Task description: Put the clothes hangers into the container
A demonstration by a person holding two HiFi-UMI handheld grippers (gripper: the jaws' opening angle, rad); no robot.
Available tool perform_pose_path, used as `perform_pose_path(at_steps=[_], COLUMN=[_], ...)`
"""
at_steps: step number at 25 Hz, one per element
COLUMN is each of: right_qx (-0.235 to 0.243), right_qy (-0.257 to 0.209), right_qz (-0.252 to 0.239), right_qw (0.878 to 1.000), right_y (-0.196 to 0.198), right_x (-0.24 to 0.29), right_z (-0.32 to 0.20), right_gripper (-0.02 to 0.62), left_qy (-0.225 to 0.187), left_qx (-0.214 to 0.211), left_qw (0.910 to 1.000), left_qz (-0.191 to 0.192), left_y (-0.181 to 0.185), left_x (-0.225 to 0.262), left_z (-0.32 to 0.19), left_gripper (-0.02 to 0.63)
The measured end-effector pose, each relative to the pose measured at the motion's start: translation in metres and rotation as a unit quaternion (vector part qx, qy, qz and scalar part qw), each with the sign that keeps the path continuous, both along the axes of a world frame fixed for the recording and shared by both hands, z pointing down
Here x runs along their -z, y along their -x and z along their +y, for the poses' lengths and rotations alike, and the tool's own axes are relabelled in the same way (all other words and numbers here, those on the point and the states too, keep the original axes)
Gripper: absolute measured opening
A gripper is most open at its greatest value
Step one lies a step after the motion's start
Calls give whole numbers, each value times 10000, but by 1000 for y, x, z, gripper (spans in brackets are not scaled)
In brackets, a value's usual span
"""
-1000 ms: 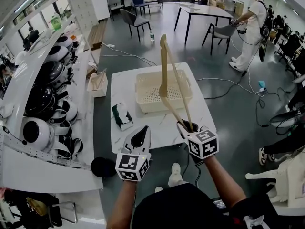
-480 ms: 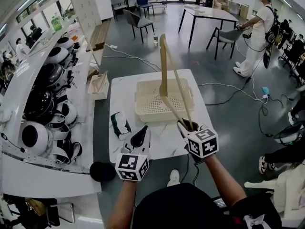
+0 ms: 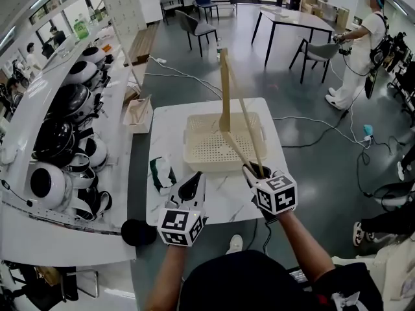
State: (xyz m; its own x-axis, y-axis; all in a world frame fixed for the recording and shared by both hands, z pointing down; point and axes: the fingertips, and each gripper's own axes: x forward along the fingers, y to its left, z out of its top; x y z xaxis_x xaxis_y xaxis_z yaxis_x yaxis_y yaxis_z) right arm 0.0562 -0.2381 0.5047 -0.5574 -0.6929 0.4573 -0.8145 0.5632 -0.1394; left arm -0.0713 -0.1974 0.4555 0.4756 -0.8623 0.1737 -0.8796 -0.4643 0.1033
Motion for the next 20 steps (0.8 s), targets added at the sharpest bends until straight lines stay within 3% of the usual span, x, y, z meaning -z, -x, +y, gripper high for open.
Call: perform_pose_path(at_steps=[20], right_qx=[395], right_qy=[90], right_qz=[-83], right_qw=[9991], right_y=[-31], right_x=[-7], right_z=[-33], right_gripper=[66], left_qy=[-21], left_qx=[208], left_qw=[9995], left_qz=[-255], left_y=[-40], left_x=[9], left_z=[-26], left_gripper=[2])
